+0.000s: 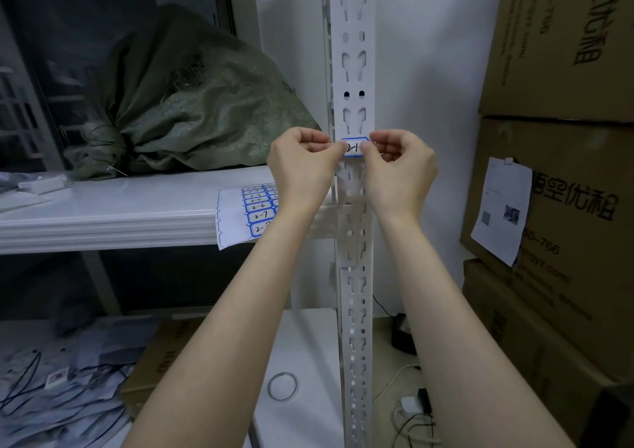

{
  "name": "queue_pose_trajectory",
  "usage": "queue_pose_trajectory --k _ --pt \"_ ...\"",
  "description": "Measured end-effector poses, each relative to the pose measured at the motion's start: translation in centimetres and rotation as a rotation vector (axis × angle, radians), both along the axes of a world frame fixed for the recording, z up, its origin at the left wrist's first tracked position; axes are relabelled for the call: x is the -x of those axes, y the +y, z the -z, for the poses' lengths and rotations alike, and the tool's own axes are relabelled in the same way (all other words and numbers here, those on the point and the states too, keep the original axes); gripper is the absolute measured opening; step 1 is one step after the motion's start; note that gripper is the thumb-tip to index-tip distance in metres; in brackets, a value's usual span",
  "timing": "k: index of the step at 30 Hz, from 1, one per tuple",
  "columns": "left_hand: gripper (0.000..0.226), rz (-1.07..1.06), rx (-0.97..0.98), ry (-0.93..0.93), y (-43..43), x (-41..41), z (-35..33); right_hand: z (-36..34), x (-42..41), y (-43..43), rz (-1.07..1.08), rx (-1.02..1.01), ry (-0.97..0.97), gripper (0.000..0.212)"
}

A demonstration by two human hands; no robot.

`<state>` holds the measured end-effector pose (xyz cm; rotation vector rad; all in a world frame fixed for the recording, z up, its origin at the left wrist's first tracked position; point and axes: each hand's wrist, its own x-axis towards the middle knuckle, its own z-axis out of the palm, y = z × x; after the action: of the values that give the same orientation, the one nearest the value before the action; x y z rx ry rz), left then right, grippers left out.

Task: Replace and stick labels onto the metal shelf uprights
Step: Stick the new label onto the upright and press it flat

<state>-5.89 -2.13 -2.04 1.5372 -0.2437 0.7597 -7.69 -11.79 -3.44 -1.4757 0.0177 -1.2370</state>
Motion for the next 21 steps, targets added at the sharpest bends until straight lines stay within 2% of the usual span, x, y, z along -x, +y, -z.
queue_pose_trajectory --k 21 --pt "0.021 -0.055 0.002 -0.050 -0.51 0.35 0.10 0.03 -0.23 0.03 0.050 0.003 -0.025 0.008"
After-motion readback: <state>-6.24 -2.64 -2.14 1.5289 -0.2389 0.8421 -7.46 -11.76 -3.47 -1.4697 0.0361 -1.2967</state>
